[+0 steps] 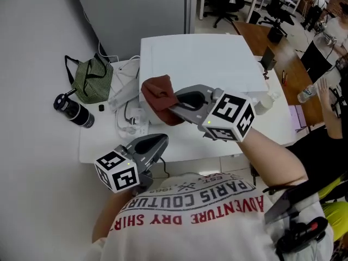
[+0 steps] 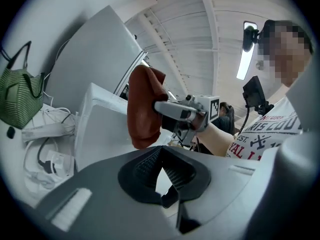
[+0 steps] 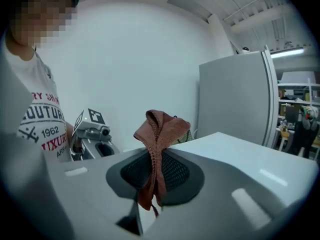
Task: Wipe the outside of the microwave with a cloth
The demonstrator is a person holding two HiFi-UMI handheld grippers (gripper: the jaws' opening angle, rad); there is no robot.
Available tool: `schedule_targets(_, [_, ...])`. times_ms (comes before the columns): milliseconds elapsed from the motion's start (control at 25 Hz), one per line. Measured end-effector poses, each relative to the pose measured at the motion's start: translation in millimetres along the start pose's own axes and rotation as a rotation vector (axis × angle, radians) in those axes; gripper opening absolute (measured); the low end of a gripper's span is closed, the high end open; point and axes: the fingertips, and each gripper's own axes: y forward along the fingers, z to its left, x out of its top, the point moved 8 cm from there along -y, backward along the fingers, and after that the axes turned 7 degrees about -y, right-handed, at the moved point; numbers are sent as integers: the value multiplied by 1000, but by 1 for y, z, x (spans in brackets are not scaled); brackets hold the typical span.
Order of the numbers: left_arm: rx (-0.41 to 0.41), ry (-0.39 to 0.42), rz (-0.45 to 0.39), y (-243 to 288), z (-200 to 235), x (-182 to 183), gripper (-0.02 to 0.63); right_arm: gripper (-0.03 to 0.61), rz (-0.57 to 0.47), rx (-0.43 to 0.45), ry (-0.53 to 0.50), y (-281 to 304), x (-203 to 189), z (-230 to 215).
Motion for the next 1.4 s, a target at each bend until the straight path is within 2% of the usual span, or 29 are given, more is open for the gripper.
schedule_targets(160, [24,-16,-10,-21,9,-5,0,44,-8,-8,-21,39,-26,32])
schedule_targets(320, [37,-27,-9,-34,15,-6,0,44,-4,-121,-52,67,-50,43])
schedule_targets(640, [58,-49,-6,-46,30,-6,2,44,-13,-343,50,88,-85,34])
schedule_targets(800, [65,-45,8,-44,28,-2,0,44,-21,-394,82,87,-87,28])
schedule_targets(1120, [76,-41,16,-29,16,-1,1,46,-7,-418,83,55,-99,18])
schedule_targets(1400, [4,-28,60,18,-9,-7,2,46,11,-515,126,-23,-125,-3])
